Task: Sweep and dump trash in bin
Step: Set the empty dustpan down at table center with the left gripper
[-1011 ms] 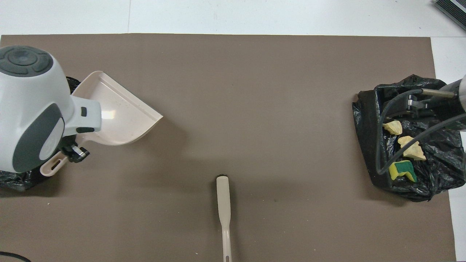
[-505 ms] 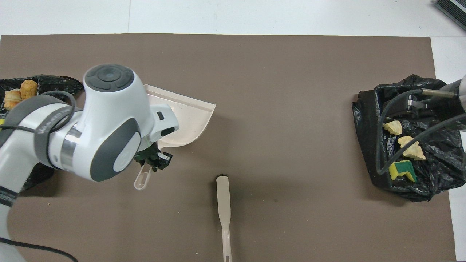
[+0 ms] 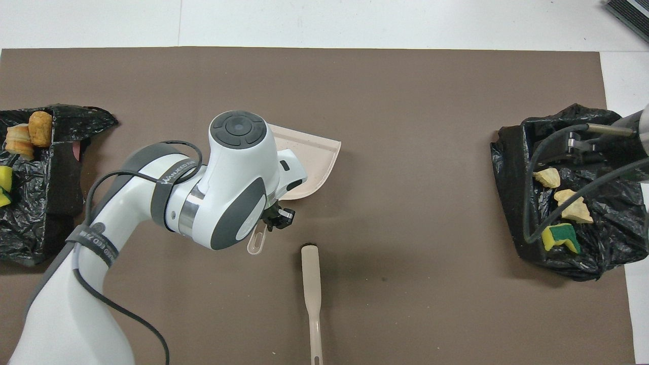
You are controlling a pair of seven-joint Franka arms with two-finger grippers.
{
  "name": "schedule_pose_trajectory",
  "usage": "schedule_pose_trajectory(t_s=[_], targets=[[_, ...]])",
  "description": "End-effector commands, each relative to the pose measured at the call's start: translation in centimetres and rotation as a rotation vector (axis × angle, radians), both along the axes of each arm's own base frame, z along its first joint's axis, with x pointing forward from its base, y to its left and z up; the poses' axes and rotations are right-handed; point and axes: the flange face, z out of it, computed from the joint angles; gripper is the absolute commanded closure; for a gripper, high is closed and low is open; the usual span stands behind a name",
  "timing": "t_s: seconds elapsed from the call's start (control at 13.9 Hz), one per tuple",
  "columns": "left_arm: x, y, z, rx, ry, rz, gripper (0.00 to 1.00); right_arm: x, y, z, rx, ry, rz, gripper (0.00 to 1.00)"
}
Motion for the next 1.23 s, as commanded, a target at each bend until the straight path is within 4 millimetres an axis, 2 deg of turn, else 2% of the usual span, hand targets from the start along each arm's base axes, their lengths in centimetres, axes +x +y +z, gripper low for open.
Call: schedule_pose_trajectory(t_s=[0.0,0.22,0.29,0.51,0.58,0.65,0.87,1.15], targets=[[1.6,-3.1,-0.9,0.01,-0.016,0.076,1.0,0.0,-0.3,0.2,0.001,0.011,0.014,0.0],[2.5,-5.2,-2.3,0.014,-0.016,0.201,1.0,0.0,-0.3,0.2,-0.001,0.011,0.014,0.0],[2.1,-6.5,-2.8,0.0,-0.022,0.247,1.0,0.0,-0.3,0.2,0.001,0.011,0.014,0.0],[2.3,-7.2,-2.8,-0.039,-0.036,0.272,1.0,0.0,-0.3,0.2,-0.001,0.011,0.014,0.0],[2.4,-7.2,-2.8,-0.047,-0.053,0.269,0.93,0.0,-0.3,0.2,0.001,0.011,0.014,0.0],[2.6,-7.3,-2.7,-0.058,-0.075,0.253,0.01,0.0,-0.3,0.2,-0.001,0.011,0.014,0.0],[2.8,-6.8,-2.3,-0.054,-0.075,0.259,0.0,0.0,-0.3,0.2,0.001,0.011,0.014,0.0],[4.4,-3.0,1.6,-0.065,-0.092,0.295,0.0,0.0,-0.3,0.2,0.001,0.011,0.014,0.0]])
